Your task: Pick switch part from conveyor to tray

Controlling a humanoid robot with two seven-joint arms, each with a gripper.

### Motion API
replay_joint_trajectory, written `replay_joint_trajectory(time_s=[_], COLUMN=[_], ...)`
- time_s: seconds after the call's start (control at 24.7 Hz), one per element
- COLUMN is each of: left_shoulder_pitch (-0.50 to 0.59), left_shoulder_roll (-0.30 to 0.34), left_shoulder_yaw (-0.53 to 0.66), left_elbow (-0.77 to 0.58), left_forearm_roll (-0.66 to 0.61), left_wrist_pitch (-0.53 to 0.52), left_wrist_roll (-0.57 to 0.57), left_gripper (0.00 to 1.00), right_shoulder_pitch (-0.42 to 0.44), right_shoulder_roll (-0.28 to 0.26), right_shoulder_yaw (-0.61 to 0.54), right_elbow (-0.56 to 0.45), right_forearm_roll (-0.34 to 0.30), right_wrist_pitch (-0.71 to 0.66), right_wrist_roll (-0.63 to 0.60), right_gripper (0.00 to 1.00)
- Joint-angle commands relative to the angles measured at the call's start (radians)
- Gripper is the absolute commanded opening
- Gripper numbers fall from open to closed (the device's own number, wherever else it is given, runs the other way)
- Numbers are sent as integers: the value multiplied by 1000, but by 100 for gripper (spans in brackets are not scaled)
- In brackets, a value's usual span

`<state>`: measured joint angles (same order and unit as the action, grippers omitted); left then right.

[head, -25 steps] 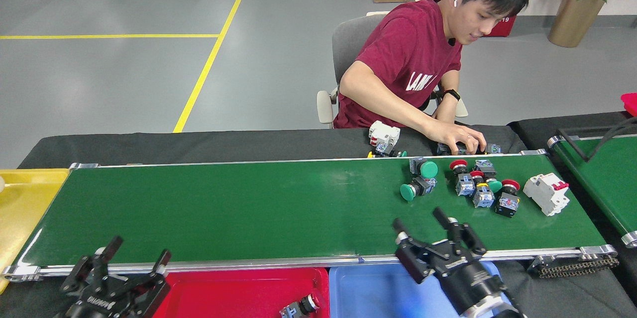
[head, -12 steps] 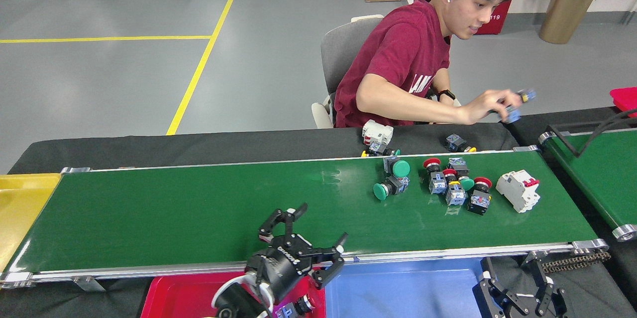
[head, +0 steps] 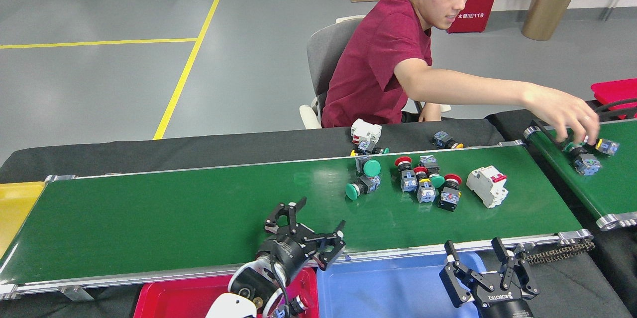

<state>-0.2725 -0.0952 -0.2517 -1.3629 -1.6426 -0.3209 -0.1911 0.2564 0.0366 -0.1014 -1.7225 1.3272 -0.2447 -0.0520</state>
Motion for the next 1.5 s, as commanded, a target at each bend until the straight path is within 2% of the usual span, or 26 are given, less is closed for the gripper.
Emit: replay_joint_trajectory(time_s=[0.0,0.08,0.16,0.24,0.32,0.41,0.49,0.65,0.93,1.1,1.3,1.38,1.46], left_shoulder_pitch=[-13,19,56,96,107,88,41,-60,-151,-168,-211,-240,-263], left_shoulder_roll=[38,83,95,94,74,38,-8,-21,-9,-14,-21,-23,-20], left_shoulder_yaw=[25,60,65,65,58,39,17,25,55,52,49,48,48], left_elbow=[-33,-68,-111,-173,-189,-180,-139,1,169,211,278,323,364], left_forearm_roll=[30,61,76,78,73,35,-65,-106,-78,-57,-60,-60,-60], left_wrist_pitch=[-90,-155,-201,-211,-207,-187,-129,-67,-95,-113,-84,-35,-21], left_wrist_roll=[13,13,21,27,28,28,28,30,30,28,28,30,32], left_gripper=[100,100,100,100,100,100,100,100,100,100,100,100,100], right_shoulder_pitch=[1,15,26,40,41,41,38,-12,-163,-324,-565,-623,-644], right_shoulder_roll=[-35,-58,-83,-122,-132,-133,-139,-144,-176,-161,-72,-52,-43], right_shoulder_yaw=[14,63,92,129,141,144,167,213,385,462,531,537,559], right_elbow=[-17,-19,-20,-22,-22,-20,-19,-9,75,210,491,558,593], right_forearm_roll=[-5,-10,-29,-62,-77,-80,-88,-95,-94,-98,-103,-103,-103], right_wrist_pitch=[27,111,183,206,209,231,271,334,456,536,579,579,573], right_wrist_roll=[-60,-101,-126,-143,-147,-147,-147,-127,8,61,90,92,92], right_gripper=[98,98,98,98,98,98,98,98,98,98,98,98,98])
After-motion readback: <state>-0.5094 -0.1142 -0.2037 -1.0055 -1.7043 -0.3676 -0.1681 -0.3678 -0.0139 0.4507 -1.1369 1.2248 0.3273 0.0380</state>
